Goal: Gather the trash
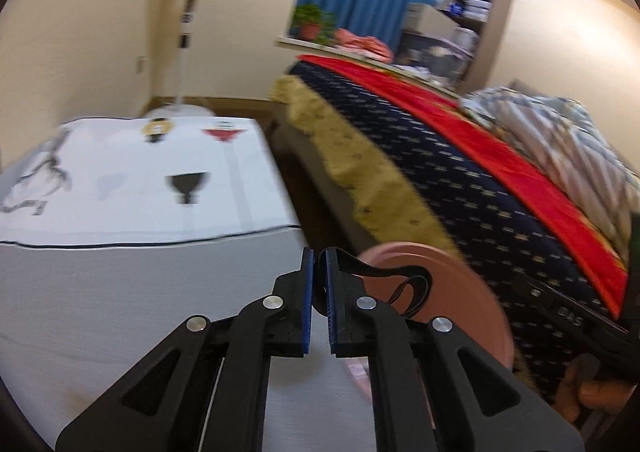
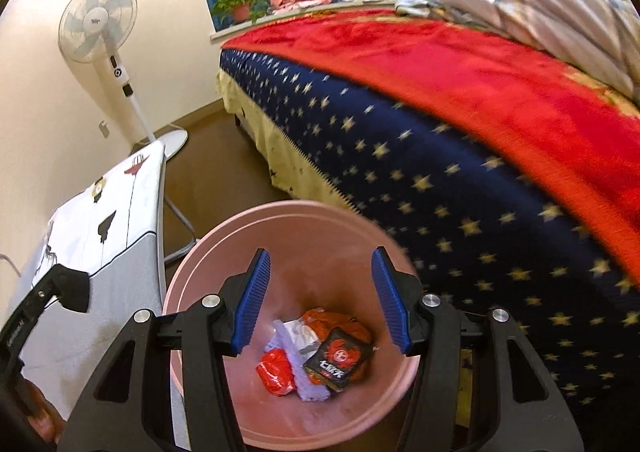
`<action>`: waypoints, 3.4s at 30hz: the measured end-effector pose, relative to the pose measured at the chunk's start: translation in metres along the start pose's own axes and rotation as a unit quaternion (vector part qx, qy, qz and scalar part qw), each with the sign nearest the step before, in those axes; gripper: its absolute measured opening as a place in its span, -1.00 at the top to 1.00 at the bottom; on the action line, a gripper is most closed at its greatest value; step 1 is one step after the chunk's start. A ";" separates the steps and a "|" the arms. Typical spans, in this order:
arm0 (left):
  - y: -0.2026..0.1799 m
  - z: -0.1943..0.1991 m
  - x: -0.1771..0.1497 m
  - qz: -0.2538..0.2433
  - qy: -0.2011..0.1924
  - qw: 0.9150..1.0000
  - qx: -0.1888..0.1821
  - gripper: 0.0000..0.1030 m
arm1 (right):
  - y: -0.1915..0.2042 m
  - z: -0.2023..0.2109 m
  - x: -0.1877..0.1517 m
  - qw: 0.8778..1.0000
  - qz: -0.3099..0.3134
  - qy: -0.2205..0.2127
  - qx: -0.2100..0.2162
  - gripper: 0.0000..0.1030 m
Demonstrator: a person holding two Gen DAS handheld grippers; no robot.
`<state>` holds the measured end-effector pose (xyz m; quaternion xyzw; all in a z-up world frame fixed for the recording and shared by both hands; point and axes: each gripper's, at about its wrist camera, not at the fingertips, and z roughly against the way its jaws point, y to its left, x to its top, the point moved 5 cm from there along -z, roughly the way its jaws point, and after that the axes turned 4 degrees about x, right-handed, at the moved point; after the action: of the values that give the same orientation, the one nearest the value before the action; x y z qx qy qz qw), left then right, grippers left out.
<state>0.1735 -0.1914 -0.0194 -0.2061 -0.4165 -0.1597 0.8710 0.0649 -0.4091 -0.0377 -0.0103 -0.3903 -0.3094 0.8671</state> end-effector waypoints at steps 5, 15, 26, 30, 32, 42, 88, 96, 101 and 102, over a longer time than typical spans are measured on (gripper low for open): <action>-0.045 0.001 -0.014 -0.045 0.038 0.997 -0.050 0.11 | -0.015 0.025 0.010 1.000 -0.008 -0.017 0.010 -0.67; -0.023 0.087 -0.040 -0.050 0.006 0.998 0.025 -0.46 | 0.008 0.069 -0.006 0.997 0.052 0.001 0.062 -0.90; 0.013 0.199 -0.087 -0.028 -0.031 0.990 0.135 -0.84 | 0.053 0.131 -0.081 0.984 0.161 -0.007 0.081 -0.90; 0.026 0.216 -0.105 0.002 -0.033 0.985 0.169 -0.85 | 0.060 0.144 -0.101 0.981 0.180 -0.015 0.076 -0.90; 0.028 0.213 -0.109 -0.001 -0.031 0.983 0.183 -0.85 | 0.063 0.143 -0.105 0.980 0.186 -0.014 0.073 -0.90; 0.041 0.205 -0.116 0.011 -0.035 0.978 0.205 -0.85 | 0.068 0.132 -0.109 0.981 0.186 -0.012 0.060 -0.90; 0.051 0.202 -0.121 0.034 -0.033 0.975 0.215 -0.85 | 0.081 0.132 -0.113 0.977 0.196 -0.013 0.083 -0.90; 0.051 0.202 -0.121 0.035 -0.033 0.975 0.215 -0.85 | 0.083 0.131 -0.113 0.977 0.197 -0.012 0.085 -0.90; 0.051 0.202 -0.121 0.034 -0.033 0.975 0.215 -0.85 | 0.084 0.132 -0.113 0.976 0.198 -0.013 0.086 -0.90; 0.051 0.202 -0.121 0.034 -0.033 0.975 0.215 -0.85 | 0.084 0.132 -0.113 0.976 0.198 -0.012 0.086 -0.90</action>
<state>-0.0101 -0.0347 -0.0121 -0.0331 -0.4622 -0.0294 0.8857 -0.0346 -0.2476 -0.0046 -0.0168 -0.4164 -0.0967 0.9039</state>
